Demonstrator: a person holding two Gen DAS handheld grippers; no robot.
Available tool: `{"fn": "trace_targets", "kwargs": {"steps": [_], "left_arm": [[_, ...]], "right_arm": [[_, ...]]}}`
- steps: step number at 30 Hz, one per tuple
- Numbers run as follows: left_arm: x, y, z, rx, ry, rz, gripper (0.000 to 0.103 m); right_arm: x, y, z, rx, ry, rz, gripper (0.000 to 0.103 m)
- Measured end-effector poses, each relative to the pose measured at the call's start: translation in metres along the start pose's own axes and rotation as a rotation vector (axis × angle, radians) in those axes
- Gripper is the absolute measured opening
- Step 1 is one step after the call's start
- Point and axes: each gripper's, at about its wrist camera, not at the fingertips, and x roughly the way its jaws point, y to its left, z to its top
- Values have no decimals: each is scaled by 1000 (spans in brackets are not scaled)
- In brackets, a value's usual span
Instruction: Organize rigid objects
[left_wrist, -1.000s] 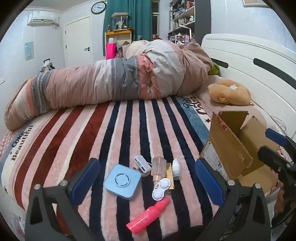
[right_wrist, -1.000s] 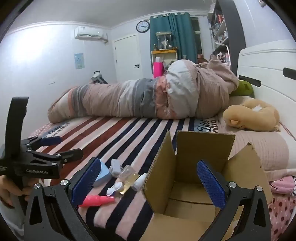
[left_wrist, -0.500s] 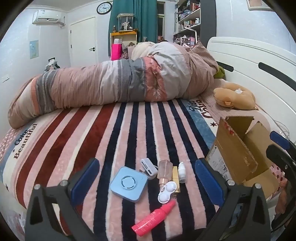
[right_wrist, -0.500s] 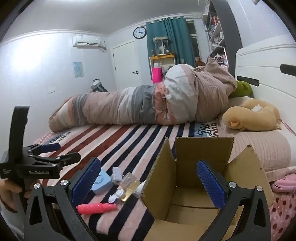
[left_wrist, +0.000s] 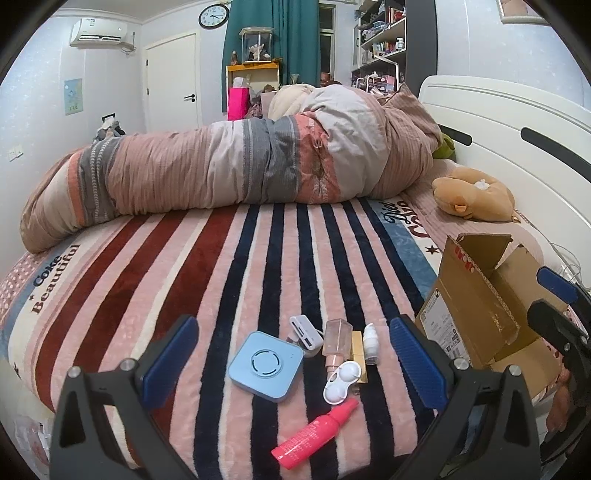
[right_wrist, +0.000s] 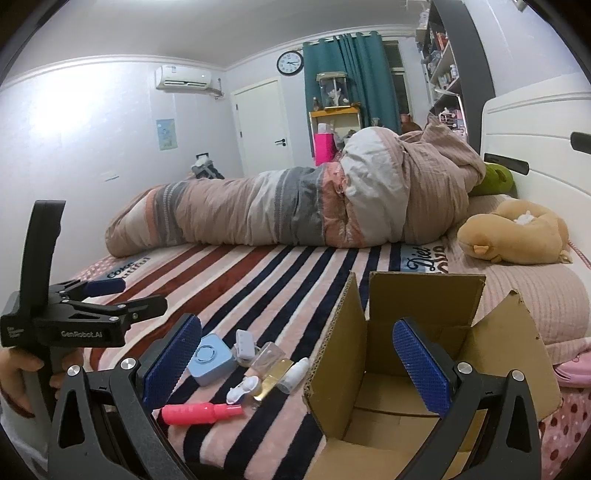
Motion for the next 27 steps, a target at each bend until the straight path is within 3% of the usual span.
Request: {"fn": "trace_targets", "kwargs": {"steps": [27], "left_arm": [[-1,1,-2,-1,1,-1,103]], "right_arm": [[3,4,-2,-5,2,3,103]]}}
